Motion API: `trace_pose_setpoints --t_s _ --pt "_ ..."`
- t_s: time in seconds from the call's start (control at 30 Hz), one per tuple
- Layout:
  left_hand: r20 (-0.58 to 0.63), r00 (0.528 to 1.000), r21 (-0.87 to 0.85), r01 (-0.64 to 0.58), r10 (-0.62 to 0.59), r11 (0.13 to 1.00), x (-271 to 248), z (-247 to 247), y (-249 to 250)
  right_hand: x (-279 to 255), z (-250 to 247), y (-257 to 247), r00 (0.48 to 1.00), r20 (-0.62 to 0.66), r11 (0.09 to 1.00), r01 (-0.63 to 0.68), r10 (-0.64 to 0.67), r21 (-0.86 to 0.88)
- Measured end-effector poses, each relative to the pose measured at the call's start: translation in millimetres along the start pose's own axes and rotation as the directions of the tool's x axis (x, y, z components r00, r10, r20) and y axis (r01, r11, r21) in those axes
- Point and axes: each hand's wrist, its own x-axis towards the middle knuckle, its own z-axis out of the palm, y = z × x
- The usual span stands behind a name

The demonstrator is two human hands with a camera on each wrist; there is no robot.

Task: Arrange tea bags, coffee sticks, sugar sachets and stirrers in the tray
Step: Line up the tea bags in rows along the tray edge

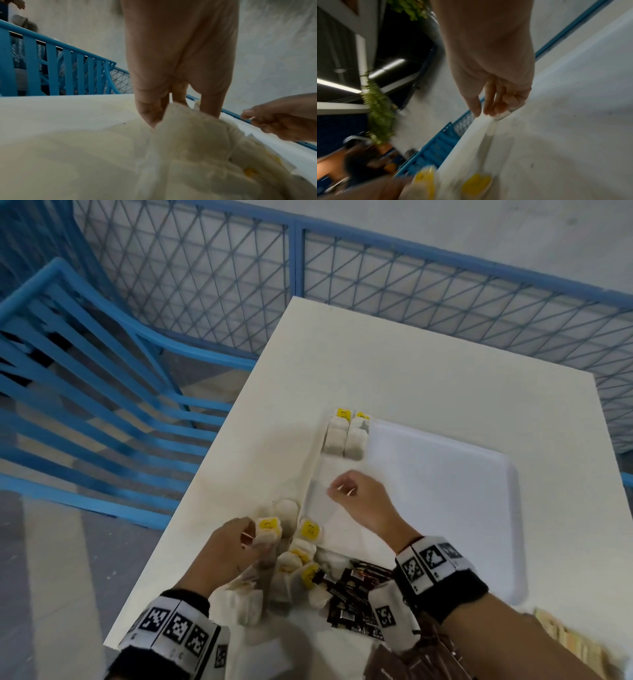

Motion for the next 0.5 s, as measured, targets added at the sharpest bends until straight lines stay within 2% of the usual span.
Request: trace_pose_setpoints --t_s 0.1,0.2,0.3,0.4,0.5 --pt "-0.019 1.0 -0.099 -0.001 -0.001 0.995 -11.1 -6.9 4.1 -27.2 14.5 -6.7 0.959 0.272 0.981 0.125 -0.081 -0.151" --pt "-0.07 0.997 -0.145 -0.042 0.032 0.988 -21.7 -13.3 7.7 -47.3 27.4 -14.1 0.909 0.402 0.958 0.203 -0.107 -0.202" --pt "-0.129 0.991 -0.266 -0.055 0.021 0.962 -31.2 -17.4 8.3 -57.6 40.2 -17.4 0.9 0.425 0.922 0.244 -0.1 -0.301" --pt "-0.123 0.992 -0.463 -0.029 -0.032 0.886 -39.9 -19.3 8.4 -59.7 52.3 -14.4 0.918 0.381 0.912 0.248 -0.112 -0.328" --pt "-0.123 0.991 -0.499 -0.024 -0.043 0.866 -45.9 -17.8 2.5 -62.1 57.8 -12.8 0.921 0.358 0.904 0.279 -0.156 -0.323"
